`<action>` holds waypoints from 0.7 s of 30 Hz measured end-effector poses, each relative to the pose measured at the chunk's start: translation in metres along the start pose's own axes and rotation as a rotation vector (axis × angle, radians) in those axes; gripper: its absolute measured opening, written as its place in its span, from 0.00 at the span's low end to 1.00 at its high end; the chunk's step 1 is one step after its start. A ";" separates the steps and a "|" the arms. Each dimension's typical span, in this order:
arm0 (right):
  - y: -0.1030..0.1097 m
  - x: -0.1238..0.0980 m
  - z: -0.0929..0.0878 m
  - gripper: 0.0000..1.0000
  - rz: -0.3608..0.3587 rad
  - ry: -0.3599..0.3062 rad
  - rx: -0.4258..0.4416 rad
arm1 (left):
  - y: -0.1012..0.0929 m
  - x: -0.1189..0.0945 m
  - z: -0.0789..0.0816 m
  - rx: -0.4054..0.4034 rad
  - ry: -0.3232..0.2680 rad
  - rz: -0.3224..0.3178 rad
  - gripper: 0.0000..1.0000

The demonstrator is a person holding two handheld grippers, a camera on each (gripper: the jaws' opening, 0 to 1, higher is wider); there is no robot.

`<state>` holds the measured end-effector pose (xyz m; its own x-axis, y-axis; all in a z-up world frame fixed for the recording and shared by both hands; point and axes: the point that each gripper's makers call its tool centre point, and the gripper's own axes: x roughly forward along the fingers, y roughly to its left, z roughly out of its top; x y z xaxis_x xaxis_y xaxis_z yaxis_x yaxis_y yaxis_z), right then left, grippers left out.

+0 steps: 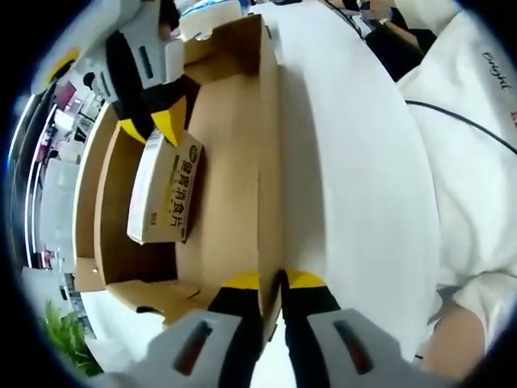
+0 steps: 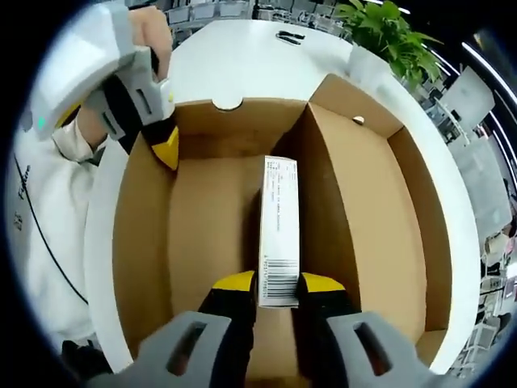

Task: Operate the shoe box by opening the lid, removing the specified soft item, and placing it in the target area until the item is outside and the box remains undamaged.

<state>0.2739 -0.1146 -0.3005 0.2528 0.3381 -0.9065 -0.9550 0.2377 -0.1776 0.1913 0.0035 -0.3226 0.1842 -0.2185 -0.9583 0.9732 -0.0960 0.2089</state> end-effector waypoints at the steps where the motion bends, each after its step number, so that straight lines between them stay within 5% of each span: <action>1: 0.001 0.000 0.000 0.19 0.003 0.001 0.001 | 0.000 0.000 0.000 0.001 0.002 0.000 0.07; 11: 0.006 0.017 0.002 0.21 0.029 0.059 -0.059 | 0.000 0.000 0.000 0.003 0.003 0.003 0.07; 21: 0.000 0.032 0.000 0.22 0.049 0.143 -0.020 | 0.000 0.000 -0.001 0.004 0.001 0.004 0.07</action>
<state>0.2823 -0.1036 -0.3299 0.1821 0.2155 -0.9594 -0.9689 0.2056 -0.1377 0.1918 0.0046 -0.3223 0.1879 -0.2180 -0.9577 0.9719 -0.0992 0.2133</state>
